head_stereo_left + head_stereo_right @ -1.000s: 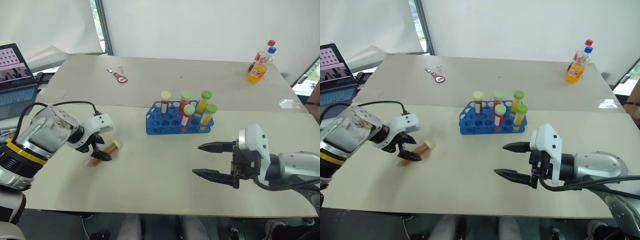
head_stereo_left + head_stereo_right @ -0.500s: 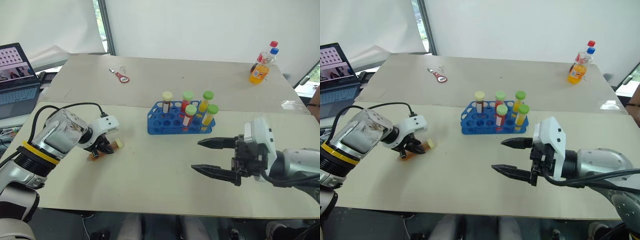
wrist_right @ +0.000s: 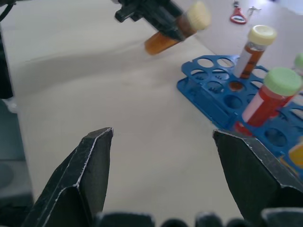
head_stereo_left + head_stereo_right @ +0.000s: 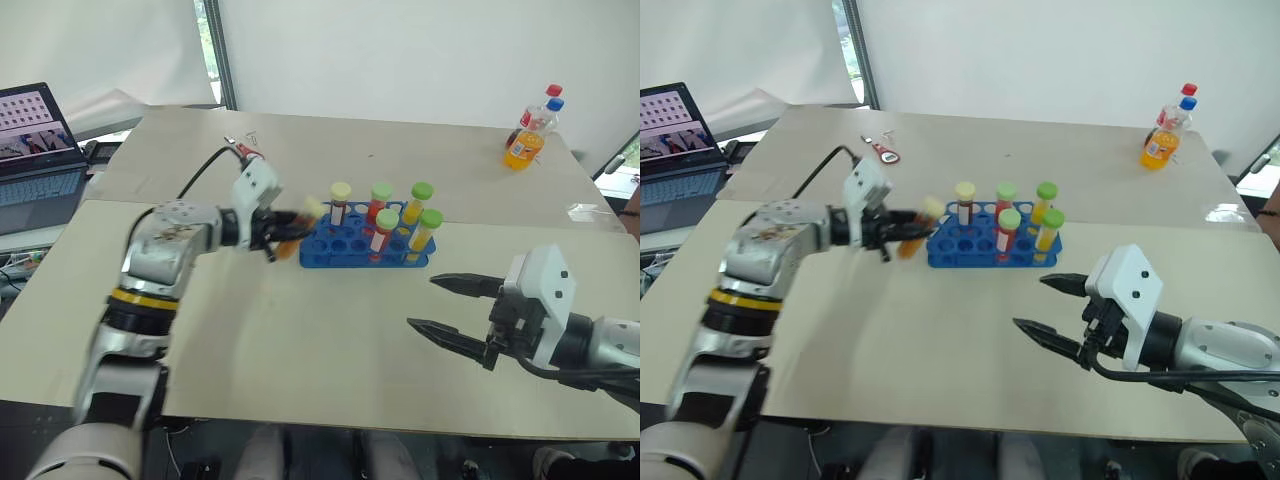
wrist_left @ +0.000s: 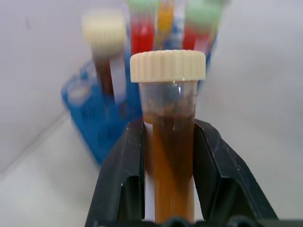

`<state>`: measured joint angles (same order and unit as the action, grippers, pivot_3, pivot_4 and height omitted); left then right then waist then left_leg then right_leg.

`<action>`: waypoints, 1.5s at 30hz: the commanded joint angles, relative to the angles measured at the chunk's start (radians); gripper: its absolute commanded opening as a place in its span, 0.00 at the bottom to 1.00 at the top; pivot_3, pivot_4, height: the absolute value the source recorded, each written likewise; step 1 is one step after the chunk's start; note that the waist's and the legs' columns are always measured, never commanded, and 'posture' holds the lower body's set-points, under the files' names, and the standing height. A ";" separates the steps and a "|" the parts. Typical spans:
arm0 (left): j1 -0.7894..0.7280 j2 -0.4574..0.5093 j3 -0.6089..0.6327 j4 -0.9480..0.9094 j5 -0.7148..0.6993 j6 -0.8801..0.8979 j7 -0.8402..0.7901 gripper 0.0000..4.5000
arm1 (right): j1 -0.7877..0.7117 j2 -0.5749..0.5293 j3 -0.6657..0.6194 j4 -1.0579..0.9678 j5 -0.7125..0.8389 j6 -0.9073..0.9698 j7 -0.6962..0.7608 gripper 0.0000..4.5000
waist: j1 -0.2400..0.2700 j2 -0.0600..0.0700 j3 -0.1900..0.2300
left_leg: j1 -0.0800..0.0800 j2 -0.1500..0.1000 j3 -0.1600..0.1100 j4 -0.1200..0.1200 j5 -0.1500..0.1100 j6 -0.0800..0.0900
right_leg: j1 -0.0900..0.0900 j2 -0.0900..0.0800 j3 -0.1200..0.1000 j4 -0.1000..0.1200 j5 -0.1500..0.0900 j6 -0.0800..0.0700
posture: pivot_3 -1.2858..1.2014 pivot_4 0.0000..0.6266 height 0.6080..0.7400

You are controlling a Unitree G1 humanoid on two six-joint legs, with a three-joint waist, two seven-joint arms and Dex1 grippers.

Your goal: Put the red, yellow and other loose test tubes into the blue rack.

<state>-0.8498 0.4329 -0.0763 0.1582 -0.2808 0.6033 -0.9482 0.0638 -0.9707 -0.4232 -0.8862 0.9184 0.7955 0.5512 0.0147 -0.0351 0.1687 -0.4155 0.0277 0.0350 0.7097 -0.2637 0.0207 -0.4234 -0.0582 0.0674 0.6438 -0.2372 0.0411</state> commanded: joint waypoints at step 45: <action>0.112 -0.304 0.021 0.435 0.121 -0.796 0.132 0.95 | 0.000 0.014 -0.056 0.000 0.067 0.044 -0.329 0.83 | -0.004 0.000 -0.001 | 0.000 -0.003 -0.007 0.001 -0.001 0.001 | 0.002 -0.001 0.001 -0.002 0.001 0.002 | 0.52 0.24 1.00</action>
<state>-0.7328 0.1228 -0.0470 0.6551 -0.1595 -0.1860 -0.8057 0.0790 -0.9482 -0.4552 -0.8956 1.0112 0.8758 0.2011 0.0112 -0.0347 0.1682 -0.4156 0.0246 0.0284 0.7105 -0.2642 0.0217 -0.4212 -0.0592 0.0689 0.6418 -0.2358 0.0435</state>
